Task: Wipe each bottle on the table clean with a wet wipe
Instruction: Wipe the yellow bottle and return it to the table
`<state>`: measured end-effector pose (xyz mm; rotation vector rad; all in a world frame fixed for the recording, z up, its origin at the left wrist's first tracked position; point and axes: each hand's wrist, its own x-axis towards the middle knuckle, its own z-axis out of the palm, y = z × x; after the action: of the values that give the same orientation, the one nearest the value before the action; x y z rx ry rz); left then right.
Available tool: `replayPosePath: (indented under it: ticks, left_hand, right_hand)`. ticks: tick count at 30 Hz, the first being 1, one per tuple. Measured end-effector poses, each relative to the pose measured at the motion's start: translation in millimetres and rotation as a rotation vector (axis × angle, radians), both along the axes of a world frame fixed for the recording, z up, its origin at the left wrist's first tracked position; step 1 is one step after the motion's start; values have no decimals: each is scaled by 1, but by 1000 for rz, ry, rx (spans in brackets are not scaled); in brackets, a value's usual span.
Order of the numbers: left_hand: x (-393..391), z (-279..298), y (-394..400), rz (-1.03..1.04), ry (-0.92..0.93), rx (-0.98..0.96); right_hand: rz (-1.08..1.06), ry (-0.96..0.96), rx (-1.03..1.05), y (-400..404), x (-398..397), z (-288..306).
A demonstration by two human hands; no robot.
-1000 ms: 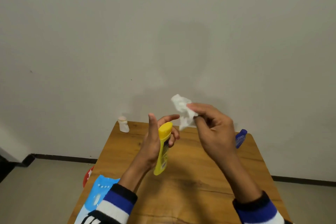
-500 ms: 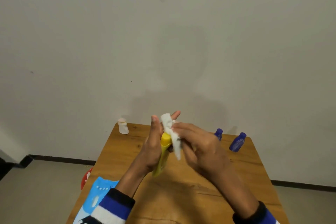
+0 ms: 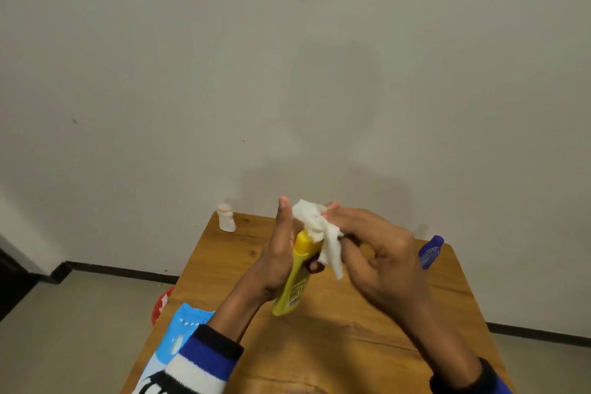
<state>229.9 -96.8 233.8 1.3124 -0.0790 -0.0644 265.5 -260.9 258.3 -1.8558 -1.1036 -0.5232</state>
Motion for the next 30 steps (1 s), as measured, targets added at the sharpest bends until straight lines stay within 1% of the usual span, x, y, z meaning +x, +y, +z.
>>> replayPosePath:
  ticks: [2, 3, 6, 9, 11, 13, 15, 17, 19, 21, 23, 25, 26, 28, 30]
  left_hand:
    - [1, 3, 2, 4, 12, -43]
    - [1, 3, 2, -3, 13, -58]
    - [-1, 6, 3, -25, 51, 3]
    - [-4, 12, 0, -68, 60, 26]
    - [-3, 15, -3, -74, 39, 41]
    - [-1, 17, -3, -41, 26, 26]
    - [1, 19, -3, -38, 16, -14]
    - [0, 21, -3, -45, 30, -42]
    - [0, 20, -1, -53, 27, -55]
    - [1, 17, 1, -55, 6, -63]
    - [5, 14, 2, -28, -7, -78]
    - [7, 17, -1, 2, -15, -87]
    - [8, 18, -3, 18, -12, -114]
    - [9, 20, -5, 56, 3, -181]
    - [10, 18, -4, 83, -3, -217]
  right_hand:
    - [92, -49, -13, 11, -15, 1]
    - [111, -34, -13, 13, -15, -1]
    - [92, 108, 2, 6, 2, -1]
    - [20, 92, -16, -5, 8, 9]
    - [-8, 65, 37, -6, 3, 16]
    - [29, 51, 75, 1, -6, 19]
    - [81, 42, 38, 7, -13, 15]
    - [101, 104, 17, 6, -11, 11]
    - [53, 165, -33, -1, 0, 10]
    - [-44, 149, -101, -9, 10, 12]
    - [-106, 141, -37, -12, 14, 17]
    - [-115, 130, 62, -6, 10, 21]
    - [-111, 111, 78, 0, 4, 22]
    - [-82, 82, 40, 19, -14, 11]
    - [-74, 142, 25, 38, -36, -9]
